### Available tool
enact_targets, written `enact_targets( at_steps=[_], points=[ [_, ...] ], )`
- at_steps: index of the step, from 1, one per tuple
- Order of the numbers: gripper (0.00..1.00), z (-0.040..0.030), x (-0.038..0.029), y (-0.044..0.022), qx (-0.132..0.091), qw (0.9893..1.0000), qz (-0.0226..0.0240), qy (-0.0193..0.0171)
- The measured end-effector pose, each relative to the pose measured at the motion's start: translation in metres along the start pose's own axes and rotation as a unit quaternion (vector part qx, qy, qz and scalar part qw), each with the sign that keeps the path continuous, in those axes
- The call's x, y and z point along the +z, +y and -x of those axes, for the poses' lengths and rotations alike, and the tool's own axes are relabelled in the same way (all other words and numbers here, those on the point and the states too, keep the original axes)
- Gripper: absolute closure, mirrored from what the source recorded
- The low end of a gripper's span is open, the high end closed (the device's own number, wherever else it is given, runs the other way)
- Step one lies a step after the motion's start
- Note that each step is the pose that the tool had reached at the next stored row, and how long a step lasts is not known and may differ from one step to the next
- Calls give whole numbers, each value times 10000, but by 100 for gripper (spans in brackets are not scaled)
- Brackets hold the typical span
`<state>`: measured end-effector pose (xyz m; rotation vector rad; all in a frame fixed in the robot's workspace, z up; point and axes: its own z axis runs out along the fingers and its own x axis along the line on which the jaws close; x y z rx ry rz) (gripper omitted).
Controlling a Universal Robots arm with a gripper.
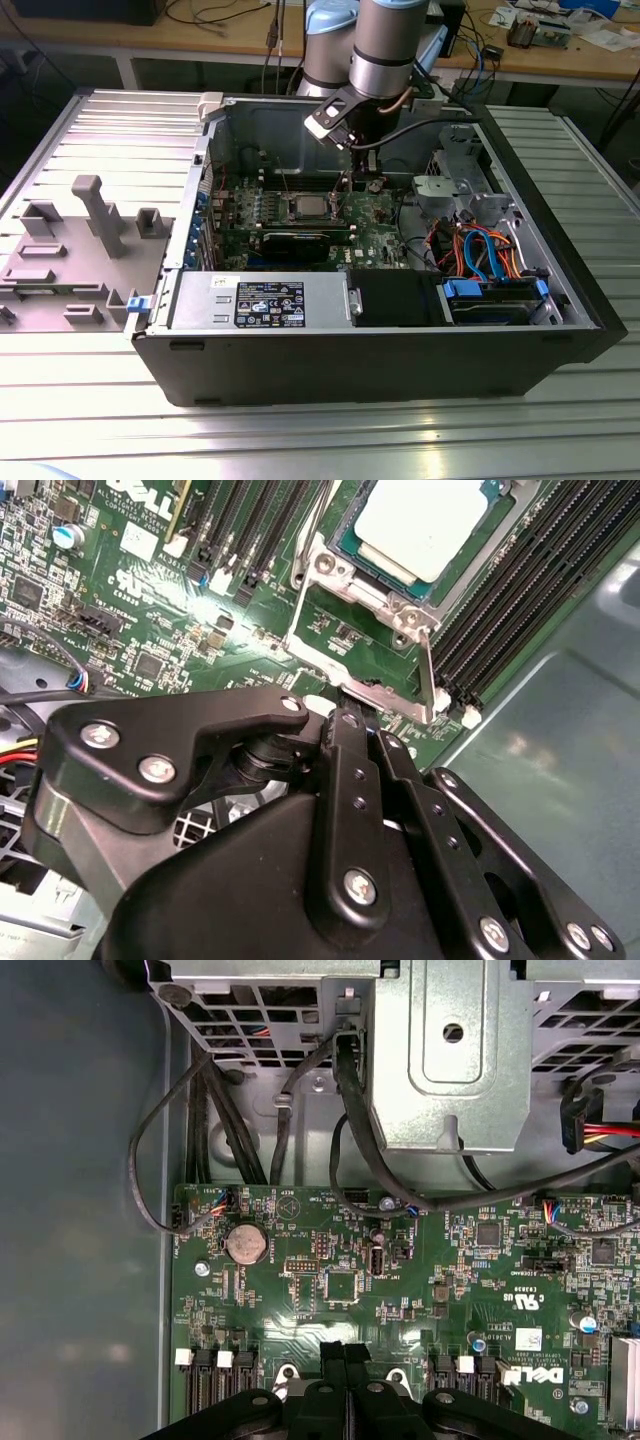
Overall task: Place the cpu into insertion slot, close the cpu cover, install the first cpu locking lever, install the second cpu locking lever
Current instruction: 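Close the cpu cover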
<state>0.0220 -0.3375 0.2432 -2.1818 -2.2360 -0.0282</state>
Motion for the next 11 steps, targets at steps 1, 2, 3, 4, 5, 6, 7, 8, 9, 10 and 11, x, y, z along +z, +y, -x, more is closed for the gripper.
enact_targets(
  at_steps=[1, 2, 3, 4, 5, 6, 7, 8, 9, 10, 11],
  points=[
    [89, 0, 0, -1, -1, 10000, 0, 0],
    [89, 0, 0, -3, 0, 10000, 0, 0],
    [89, 0, 0, -5, 0, 10000, 0, 0],
    [89, 0, 0, -7, 0, 10000, 0, 0],
    [89, 0, 0, -9, 1, 10000, 0, 0],
    [89, 0, 0, -11, 0, 10000, 0, 0],
    [89, 0, 0, -14, 0, 10000, 0, 0],
    [89, 0, 0, -16, 0, 10000, 0, 0],
    [89, -1, 0, -19, 0, 10000, 0, 0],
    [89, -1, 0, -21, 0, 10000, 0, 0],
    [89, -1, 0, -25, -1, 10000, 0, 0]
  ],
)
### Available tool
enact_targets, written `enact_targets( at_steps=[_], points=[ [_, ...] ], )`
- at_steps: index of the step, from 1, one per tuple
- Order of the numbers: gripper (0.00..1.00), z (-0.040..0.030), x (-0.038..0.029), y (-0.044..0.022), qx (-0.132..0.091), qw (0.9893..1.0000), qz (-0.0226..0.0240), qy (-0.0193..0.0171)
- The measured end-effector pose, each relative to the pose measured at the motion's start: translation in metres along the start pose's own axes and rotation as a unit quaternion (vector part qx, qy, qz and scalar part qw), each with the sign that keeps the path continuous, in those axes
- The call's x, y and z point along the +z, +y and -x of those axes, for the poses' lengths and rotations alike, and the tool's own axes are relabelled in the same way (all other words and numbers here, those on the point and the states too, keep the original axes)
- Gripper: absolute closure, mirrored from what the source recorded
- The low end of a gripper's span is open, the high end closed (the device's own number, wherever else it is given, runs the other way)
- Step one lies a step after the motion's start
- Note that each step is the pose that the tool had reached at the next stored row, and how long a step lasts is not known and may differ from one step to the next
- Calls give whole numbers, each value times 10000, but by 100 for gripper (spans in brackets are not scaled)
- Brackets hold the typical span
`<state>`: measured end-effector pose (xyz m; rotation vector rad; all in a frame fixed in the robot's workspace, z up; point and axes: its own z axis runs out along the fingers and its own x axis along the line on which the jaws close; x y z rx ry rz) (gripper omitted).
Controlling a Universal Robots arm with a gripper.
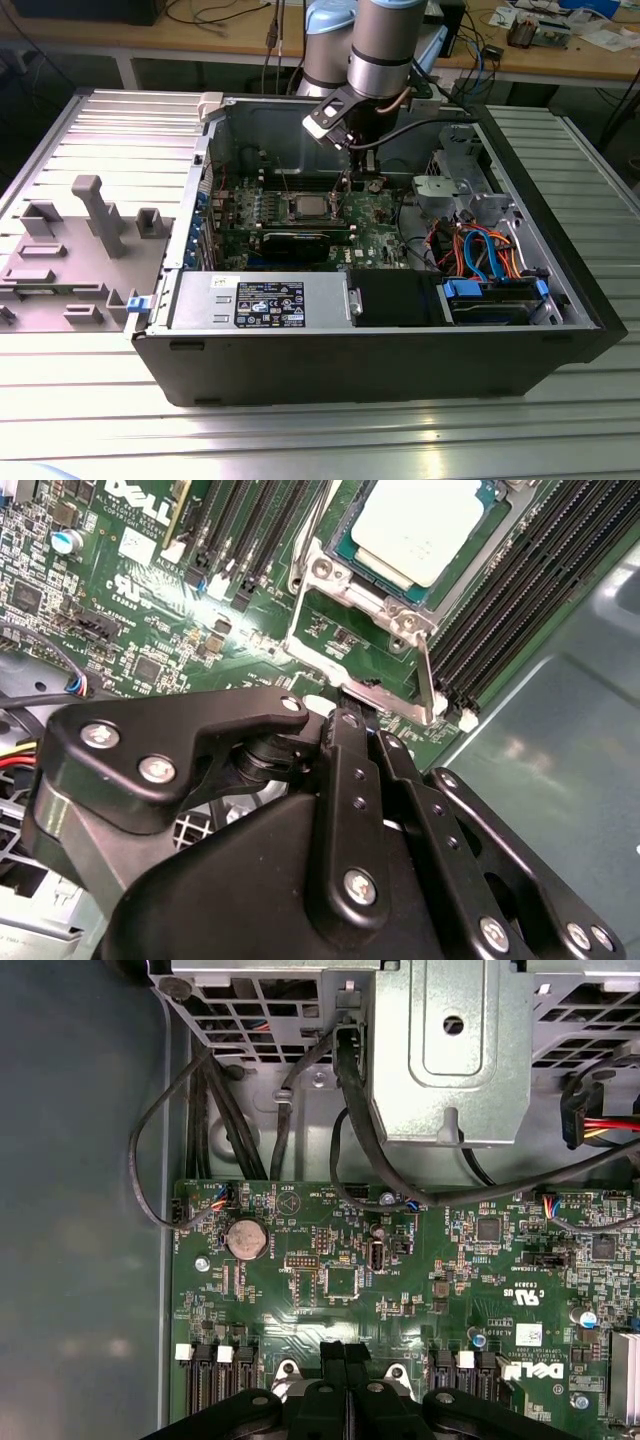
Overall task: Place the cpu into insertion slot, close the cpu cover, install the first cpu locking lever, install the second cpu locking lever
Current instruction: 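Close the cpu cover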
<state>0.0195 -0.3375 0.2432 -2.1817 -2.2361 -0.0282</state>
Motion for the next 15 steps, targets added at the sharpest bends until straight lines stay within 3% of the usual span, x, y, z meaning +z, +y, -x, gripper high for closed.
enact_targets(
  at_steps=[15],
  points=[
    [89, -1, 0, -29, 1, 10000, 0, 0]
  ],
)
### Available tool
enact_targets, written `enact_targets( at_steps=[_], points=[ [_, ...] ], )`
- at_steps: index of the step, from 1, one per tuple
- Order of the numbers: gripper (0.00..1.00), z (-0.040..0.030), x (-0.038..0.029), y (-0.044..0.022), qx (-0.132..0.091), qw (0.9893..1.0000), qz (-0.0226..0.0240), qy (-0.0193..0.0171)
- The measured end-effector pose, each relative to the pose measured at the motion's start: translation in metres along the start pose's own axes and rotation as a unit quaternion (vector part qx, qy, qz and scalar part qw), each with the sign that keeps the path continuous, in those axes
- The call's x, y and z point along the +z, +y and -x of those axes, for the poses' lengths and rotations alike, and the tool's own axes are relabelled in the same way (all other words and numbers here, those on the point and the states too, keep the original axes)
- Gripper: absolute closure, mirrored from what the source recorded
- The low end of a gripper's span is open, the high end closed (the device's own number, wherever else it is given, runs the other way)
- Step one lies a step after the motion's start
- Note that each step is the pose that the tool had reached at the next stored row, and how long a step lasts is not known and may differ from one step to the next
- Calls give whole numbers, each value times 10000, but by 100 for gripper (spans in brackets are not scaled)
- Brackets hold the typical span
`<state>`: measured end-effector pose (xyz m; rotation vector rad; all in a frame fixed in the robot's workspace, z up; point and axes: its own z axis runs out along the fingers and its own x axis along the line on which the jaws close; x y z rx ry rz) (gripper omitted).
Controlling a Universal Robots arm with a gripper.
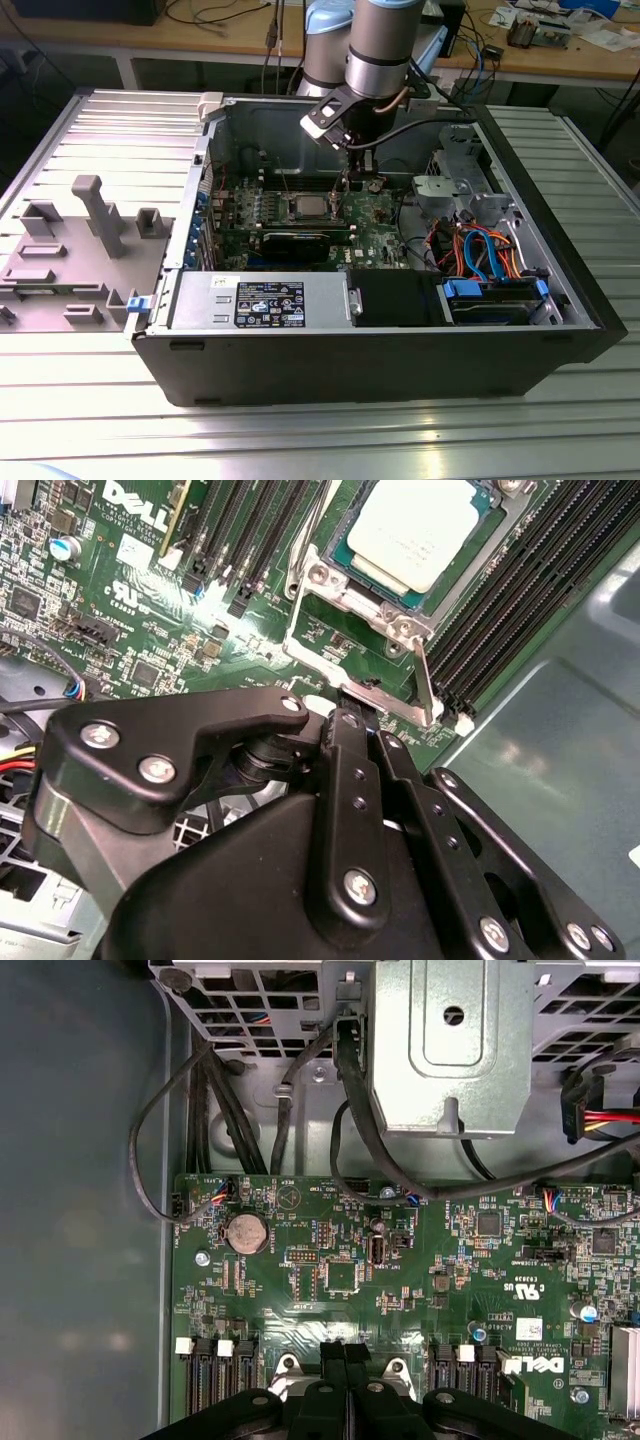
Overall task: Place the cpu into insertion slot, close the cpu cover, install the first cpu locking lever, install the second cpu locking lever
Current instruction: 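Close the cpu cover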
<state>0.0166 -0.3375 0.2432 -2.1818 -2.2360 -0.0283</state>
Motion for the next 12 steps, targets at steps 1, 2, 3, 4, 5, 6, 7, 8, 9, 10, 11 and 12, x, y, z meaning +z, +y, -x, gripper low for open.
enact_targets(
  at_steps=[1, 2, 3, 4, 5, 6, 7, 8, 9, 10, 11, 12],
  points=[
    [89, 0, 0, -3, 0, 10000, 0, 0],
    [89, 0, 0, -4, 0, 10000, 0, 0],
    [89, 0, 0, -5, 0, 10000, 0, 0],
    [89, 0, 0, -7, 0, 10000, 0, 0],
    [89, 0, 0, -8, 0, 10000, 0, 0],
    [89, 0, 0, -13, 0, 10000, 0, 0],
    [89, 0, 0, -16, 0, 10000, 0, 0],
    [89, 0, 0, -17, 0, 10000, 0, 0],
    [89, 0, 0, -19, 0, 10000, 0, 0],
    [89, -1, 0, -23, 0, 10000, 0, 0],
    [89, -1, 1, -26, 1, 10000, 0, 0],
    [89, -1, 1, -28, 0, 10000, 0, 0]
  ],
)
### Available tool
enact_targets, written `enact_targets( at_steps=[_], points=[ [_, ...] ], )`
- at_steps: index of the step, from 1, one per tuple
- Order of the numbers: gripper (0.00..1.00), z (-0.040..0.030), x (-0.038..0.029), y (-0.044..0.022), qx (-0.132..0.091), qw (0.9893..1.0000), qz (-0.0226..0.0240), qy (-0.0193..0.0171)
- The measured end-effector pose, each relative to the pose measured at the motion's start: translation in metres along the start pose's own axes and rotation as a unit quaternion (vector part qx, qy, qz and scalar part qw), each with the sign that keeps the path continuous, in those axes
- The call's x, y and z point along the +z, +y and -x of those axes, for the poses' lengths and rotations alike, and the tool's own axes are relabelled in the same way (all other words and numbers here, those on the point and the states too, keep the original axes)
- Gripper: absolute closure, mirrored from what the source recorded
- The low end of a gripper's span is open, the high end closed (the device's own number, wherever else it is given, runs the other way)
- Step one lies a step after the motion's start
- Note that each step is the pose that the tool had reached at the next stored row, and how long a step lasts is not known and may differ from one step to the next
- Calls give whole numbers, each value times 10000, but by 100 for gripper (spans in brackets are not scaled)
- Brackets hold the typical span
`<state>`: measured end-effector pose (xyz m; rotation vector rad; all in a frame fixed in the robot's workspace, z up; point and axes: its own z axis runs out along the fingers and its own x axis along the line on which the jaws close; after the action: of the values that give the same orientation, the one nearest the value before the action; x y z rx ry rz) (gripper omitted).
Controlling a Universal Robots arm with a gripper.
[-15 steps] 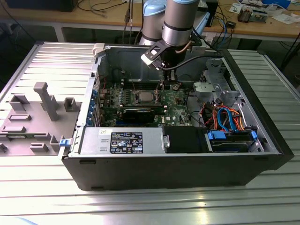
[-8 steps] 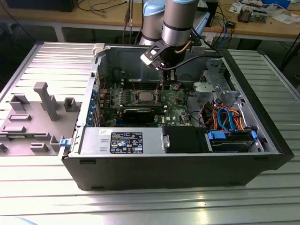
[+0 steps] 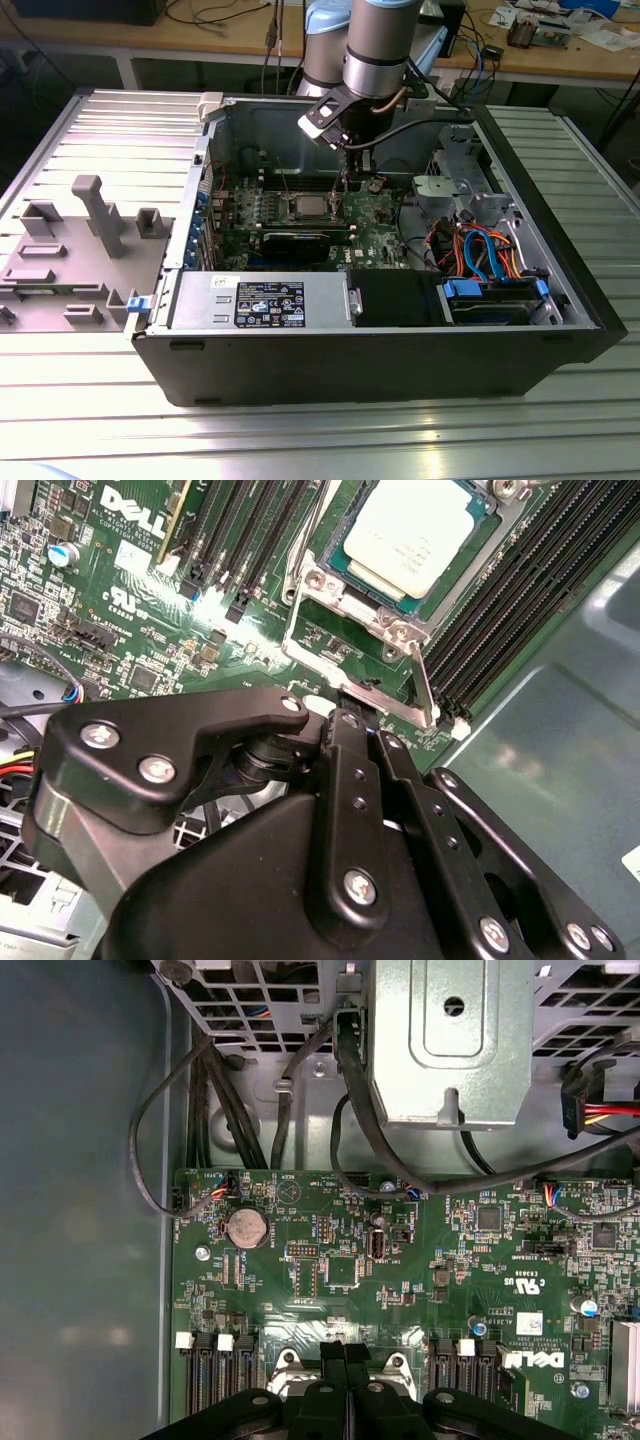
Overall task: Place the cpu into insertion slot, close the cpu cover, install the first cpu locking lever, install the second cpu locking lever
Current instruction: 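Close the cpu cover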
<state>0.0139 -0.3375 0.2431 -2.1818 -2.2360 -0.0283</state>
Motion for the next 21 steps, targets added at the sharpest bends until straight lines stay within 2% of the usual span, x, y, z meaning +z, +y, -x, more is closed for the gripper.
enact_targets(
  at_steps=[21],
  points=[
    [89, -2, 1, -65, 1, 10000, 0, 0]
  ],
)
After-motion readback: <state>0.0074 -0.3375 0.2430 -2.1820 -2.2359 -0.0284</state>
